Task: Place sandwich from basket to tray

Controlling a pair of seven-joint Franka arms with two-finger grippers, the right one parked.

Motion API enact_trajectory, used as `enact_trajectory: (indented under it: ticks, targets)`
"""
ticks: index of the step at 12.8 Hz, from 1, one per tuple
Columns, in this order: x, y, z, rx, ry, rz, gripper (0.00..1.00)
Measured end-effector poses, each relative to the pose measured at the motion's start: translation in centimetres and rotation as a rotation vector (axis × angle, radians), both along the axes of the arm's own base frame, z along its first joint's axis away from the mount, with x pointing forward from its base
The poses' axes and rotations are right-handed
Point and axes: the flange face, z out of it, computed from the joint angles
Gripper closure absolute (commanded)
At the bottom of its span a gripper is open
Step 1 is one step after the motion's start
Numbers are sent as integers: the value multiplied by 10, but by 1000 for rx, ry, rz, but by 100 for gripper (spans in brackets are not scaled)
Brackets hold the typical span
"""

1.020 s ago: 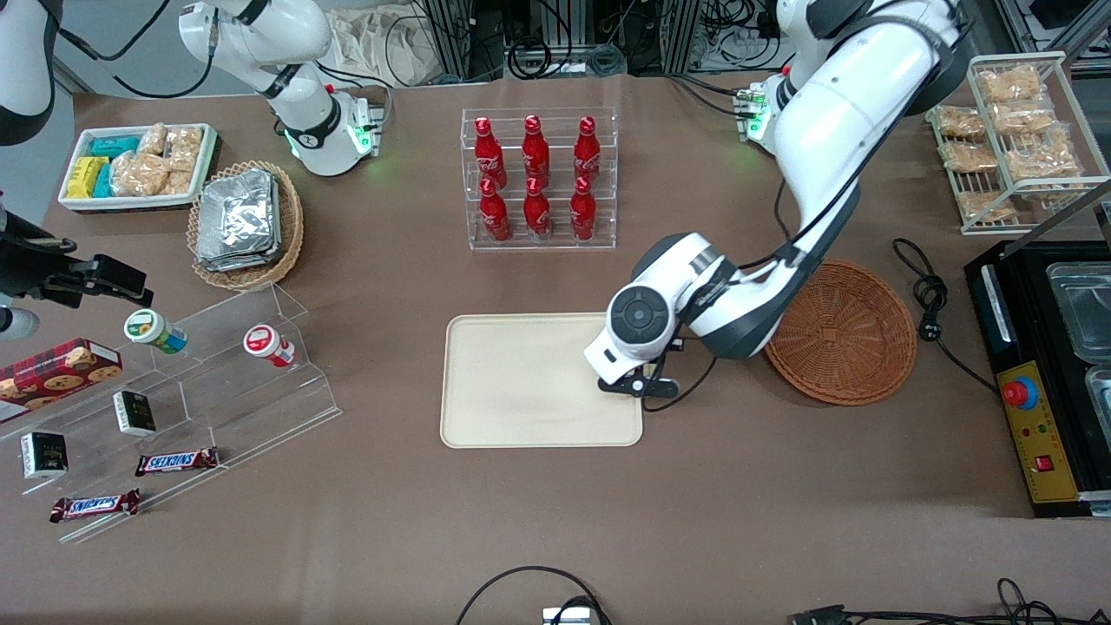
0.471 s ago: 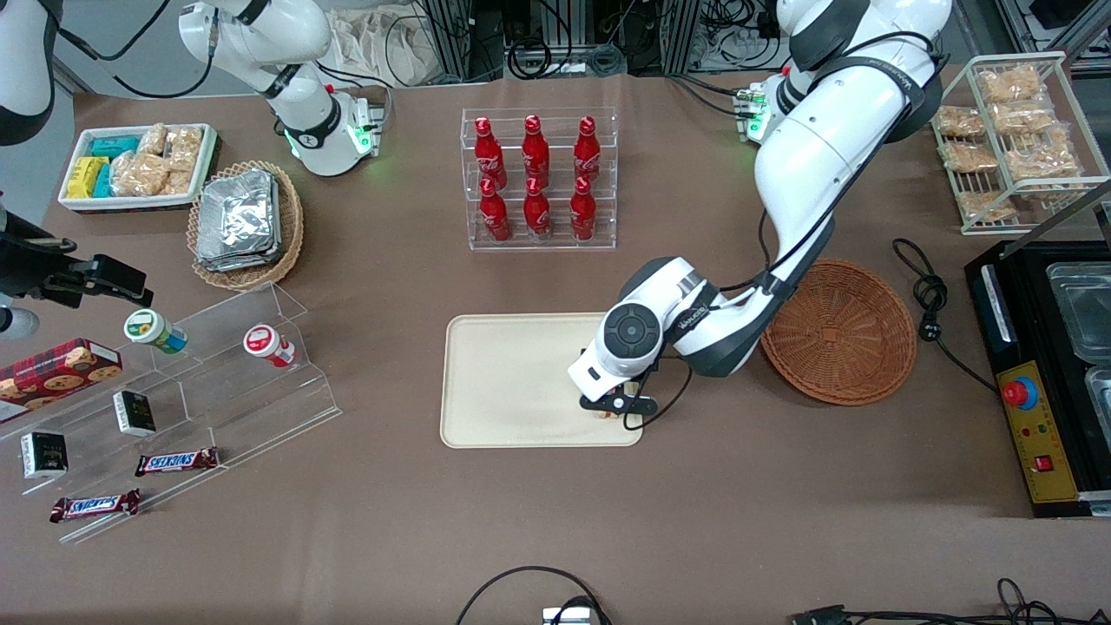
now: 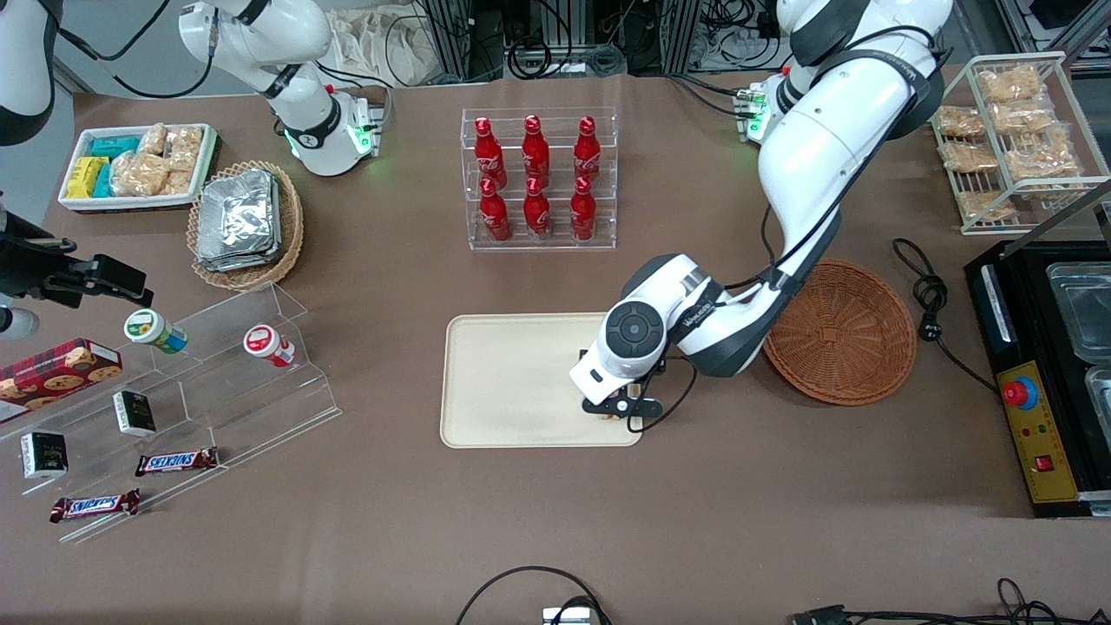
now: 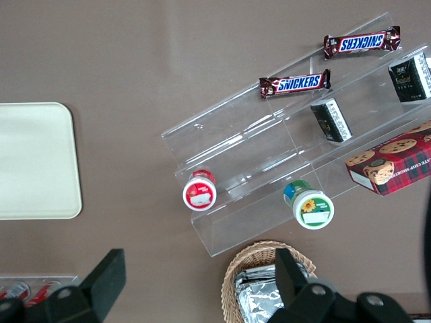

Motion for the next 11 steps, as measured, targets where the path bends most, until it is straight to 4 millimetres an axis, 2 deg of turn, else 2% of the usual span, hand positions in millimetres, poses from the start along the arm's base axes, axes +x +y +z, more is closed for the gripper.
enact_trajectory:
  ticks: [3,5,6,8,11]
  targets:
    - [1,27,76,77,-12,40,0]
    - [4,60,129,58,-34,106,0]
    - [1,82,148,51,-44,139,0]
    - [-14,117,168,39,-90,183,0]
    - [-54,162,174,50,-121,163,0]
